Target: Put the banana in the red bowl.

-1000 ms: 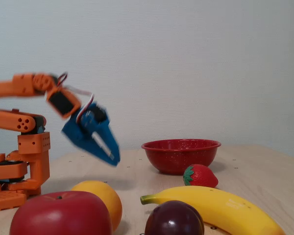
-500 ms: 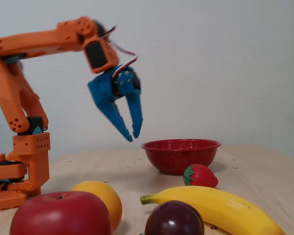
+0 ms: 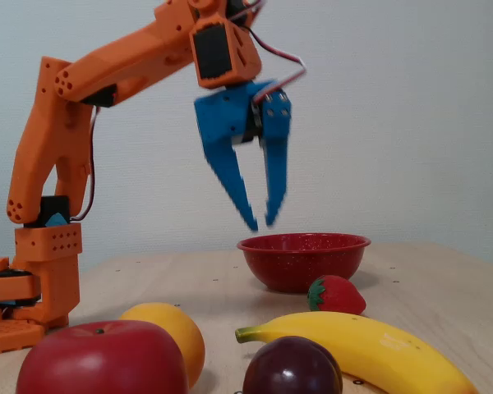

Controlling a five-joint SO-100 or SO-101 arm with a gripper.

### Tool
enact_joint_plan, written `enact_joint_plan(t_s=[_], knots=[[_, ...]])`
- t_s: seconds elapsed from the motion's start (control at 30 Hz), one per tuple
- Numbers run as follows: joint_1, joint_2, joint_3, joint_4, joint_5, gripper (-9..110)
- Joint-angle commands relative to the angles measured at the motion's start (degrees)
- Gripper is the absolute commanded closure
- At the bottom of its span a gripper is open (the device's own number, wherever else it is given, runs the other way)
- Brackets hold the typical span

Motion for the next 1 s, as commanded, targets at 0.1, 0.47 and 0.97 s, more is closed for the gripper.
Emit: enact_joint_plan(t_s=[0.1,0.47,0.97], knots=[[-5.54,-5.1,-10.99,3.08,11.69,76],[-6.86,-21.01,-27.42,2.64,19.34,53],[1.85,-32.17,-37.35,2.11,16.0,50]])
